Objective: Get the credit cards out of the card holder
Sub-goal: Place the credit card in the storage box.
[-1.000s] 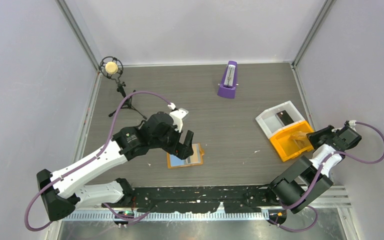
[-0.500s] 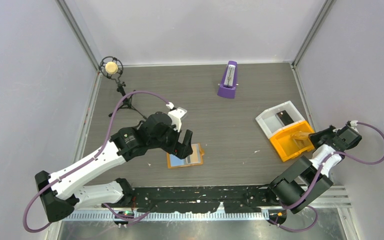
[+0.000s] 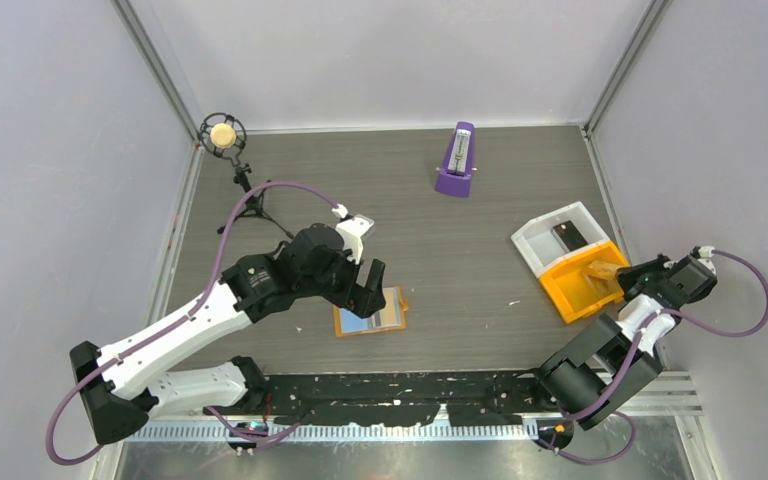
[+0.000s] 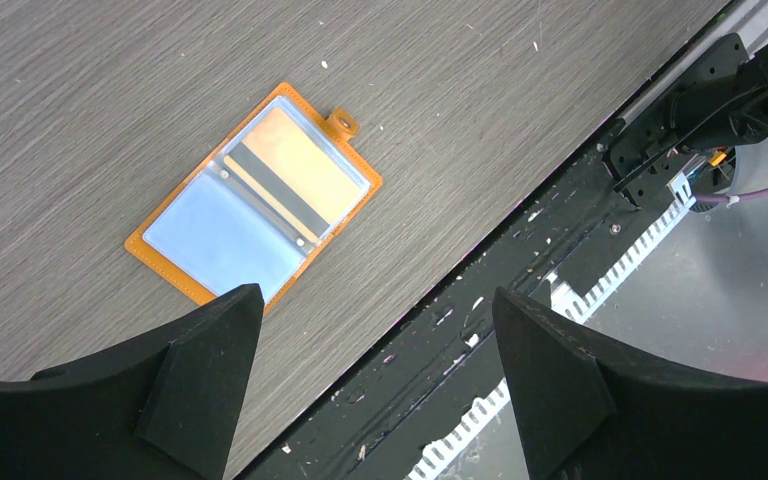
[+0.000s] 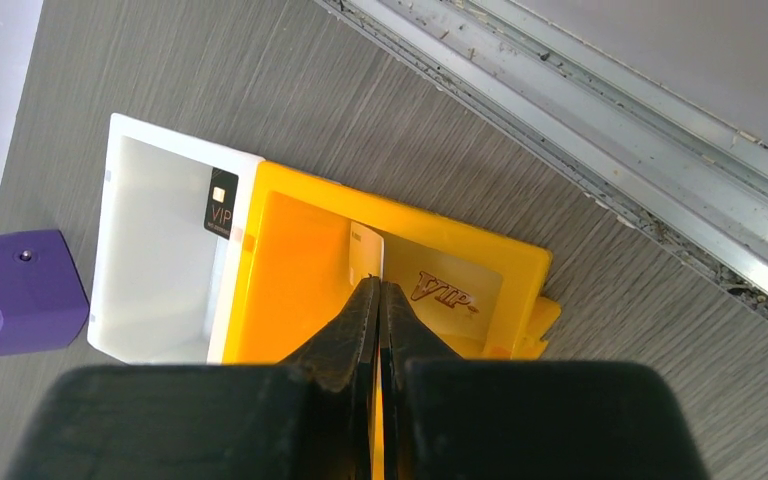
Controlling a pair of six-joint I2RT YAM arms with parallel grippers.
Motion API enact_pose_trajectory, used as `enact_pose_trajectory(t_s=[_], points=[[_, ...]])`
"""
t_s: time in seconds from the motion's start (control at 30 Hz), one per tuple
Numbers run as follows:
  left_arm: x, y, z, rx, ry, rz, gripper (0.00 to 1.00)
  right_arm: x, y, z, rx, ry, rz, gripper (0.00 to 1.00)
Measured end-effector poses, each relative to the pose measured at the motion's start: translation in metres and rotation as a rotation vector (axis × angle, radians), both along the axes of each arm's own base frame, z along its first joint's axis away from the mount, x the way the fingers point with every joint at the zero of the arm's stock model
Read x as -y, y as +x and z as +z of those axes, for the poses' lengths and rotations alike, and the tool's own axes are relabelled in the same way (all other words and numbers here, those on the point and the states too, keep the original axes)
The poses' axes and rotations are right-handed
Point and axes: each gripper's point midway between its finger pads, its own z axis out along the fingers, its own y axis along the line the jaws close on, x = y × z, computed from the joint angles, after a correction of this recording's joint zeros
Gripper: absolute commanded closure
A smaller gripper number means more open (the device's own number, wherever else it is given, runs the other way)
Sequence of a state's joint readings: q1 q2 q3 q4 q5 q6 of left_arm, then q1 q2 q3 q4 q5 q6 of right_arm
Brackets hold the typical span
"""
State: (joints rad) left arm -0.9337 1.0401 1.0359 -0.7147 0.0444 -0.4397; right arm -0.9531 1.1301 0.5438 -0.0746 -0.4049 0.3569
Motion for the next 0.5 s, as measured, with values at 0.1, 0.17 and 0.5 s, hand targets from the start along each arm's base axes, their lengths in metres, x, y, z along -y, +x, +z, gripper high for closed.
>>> enact_pose_trajectory(t_s=[0.1, 0.17, 0.5], points=[[0.0, 0.0, 0.0, 0.0, 0.0, 0.0, 0.12, 0.0, -0.0011, -0.0001, 0.006, -0.009, -0.009, 0.95], [0.0001, 0.0, 0.0001, 0.0, -0.001, 0.001, 0.12, -0.0004, -0.0028, -0.0002, 0.011, -0.02, -0.018, 0.95], [0.0, 0.0008, 0.0003, 0.003, -0.001, 0.004, 0.11, 0.0051, -0.0066, 0.0004, 0.009, -0.048, -0.055, 0.8]])
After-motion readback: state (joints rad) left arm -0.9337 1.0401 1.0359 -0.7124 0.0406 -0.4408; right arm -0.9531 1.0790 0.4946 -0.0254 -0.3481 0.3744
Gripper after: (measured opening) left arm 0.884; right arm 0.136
